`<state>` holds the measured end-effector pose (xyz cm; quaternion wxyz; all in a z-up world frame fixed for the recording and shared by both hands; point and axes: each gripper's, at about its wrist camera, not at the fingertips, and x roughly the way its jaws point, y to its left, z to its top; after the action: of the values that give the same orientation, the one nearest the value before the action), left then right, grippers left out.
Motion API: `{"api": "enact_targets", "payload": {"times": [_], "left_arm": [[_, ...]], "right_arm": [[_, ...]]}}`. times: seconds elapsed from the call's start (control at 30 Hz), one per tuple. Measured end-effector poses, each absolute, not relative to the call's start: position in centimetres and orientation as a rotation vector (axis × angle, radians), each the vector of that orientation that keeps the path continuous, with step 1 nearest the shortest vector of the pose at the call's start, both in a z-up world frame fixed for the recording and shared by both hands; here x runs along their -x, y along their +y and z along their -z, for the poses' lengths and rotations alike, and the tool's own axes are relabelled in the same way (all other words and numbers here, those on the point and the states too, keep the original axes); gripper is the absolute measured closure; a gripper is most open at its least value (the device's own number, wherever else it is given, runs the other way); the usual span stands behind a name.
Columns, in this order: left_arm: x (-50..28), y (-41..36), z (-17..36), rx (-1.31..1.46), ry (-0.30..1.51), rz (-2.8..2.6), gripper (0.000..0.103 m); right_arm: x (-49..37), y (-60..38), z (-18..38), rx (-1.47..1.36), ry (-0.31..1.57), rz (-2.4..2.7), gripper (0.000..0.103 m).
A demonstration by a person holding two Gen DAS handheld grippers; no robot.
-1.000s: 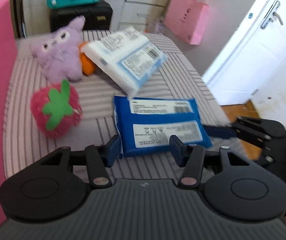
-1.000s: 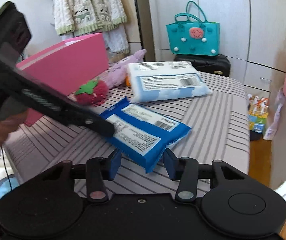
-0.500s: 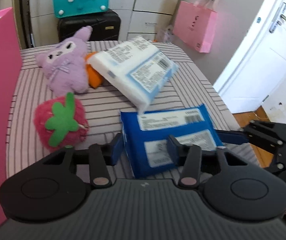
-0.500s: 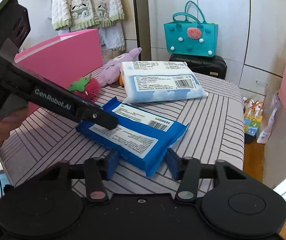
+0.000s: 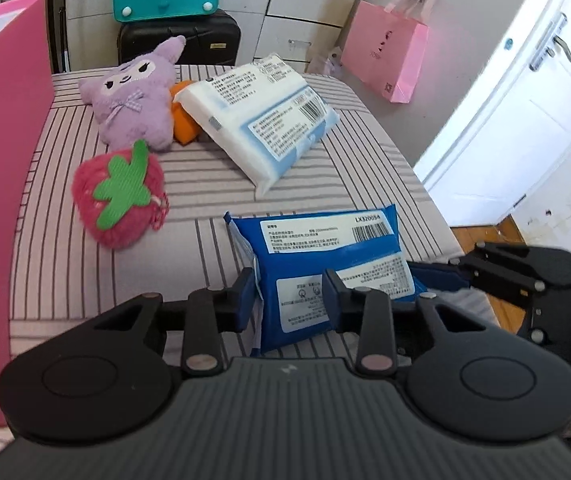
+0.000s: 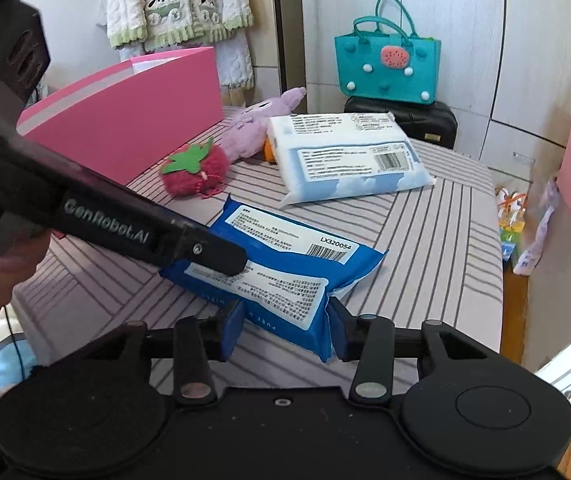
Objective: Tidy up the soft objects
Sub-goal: 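Close the left tool on the blue wet-wipe pack, then lift the blue pack with the left tool and carry it into the pink box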
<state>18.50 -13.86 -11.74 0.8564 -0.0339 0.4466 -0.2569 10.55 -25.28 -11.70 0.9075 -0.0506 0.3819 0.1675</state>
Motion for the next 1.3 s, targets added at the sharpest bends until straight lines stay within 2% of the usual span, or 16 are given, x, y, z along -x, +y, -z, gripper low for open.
{"api": "enact_targets", "payload": {"times": [0.53,1.3], "left_arm": [[-13.3,-10.5,9.0,0.058,0.991,0.6,0.069],[-7.6,-4.0,3.2,0.078,0.984,0.625,0.069]], "right_arm": [[-6.3,-21.9,8.2,0.146,0.836,-0.408,0.041],[-1.9,-15.7,1.2,0.245,0.836,-0.545,0.035]]}}
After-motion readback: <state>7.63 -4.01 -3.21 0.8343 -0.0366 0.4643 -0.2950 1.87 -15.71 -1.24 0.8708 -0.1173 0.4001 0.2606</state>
